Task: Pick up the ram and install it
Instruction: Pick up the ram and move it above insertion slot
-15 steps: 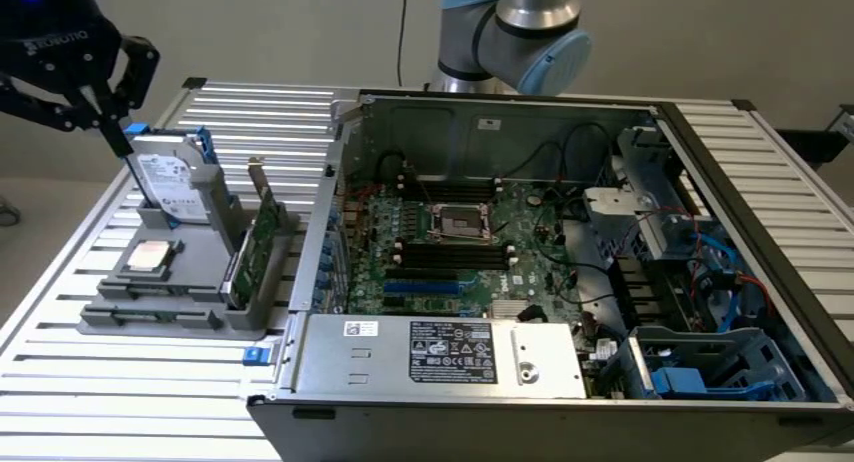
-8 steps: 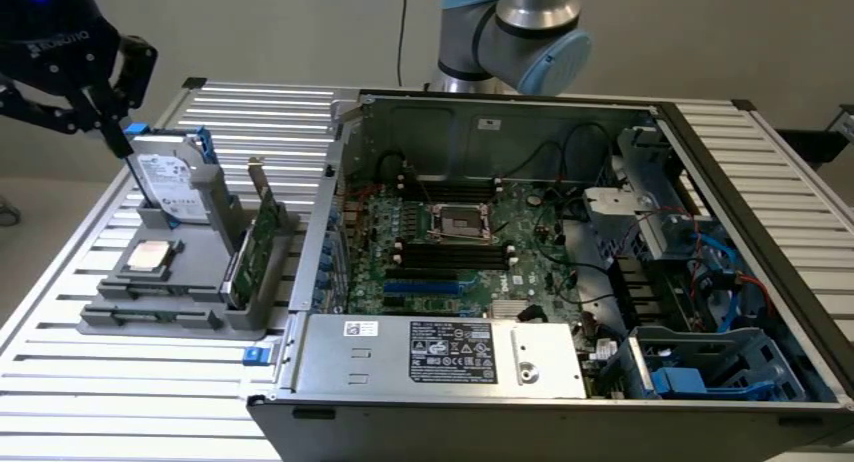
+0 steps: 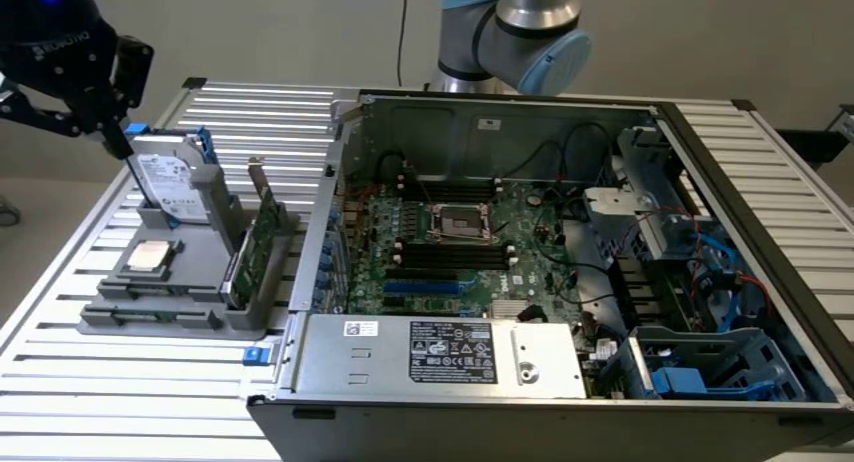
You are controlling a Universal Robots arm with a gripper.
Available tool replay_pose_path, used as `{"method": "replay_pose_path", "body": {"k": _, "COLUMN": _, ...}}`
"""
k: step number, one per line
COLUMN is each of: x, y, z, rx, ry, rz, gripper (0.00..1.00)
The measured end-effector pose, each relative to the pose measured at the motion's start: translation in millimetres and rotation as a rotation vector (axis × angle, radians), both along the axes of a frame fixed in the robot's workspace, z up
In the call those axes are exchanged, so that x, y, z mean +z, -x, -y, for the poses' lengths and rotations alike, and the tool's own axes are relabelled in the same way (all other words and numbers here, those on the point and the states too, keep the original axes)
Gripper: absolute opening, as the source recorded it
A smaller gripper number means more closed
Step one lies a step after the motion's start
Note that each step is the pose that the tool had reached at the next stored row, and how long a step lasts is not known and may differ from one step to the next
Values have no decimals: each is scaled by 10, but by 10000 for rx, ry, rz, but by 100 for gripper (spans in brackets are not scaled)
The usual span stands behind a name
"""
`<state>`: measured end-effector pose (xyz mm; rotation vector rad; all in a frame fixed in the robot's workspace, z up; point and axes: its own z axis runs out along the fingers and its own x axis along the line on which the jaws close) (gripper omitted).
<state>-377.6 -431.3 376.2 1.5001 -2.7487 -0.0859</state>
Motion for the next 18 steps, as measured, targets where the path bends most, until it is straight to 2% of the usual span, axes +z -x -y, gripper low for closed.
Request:
{"method": "replay_pose_path", "body": {"k": 11, "x": -22, "y": 1, "z": 0, "rx": 2004, "ry": 7, "rz": -1, "gripper": 11}}
{"method": "replay_pose_path", "body": {"k": 15, "x": -24, "y": 4, "z": -4, "rx": 2658, "ry": 88, "rz": -7, "gripper": 11}}
{"method": "replay_pose_path", "body": {"k": 18, "x": -23, "y": 5, "z": -5, "rx": 3190, "ry": 96, "rz": -8, "gripper": 11}}
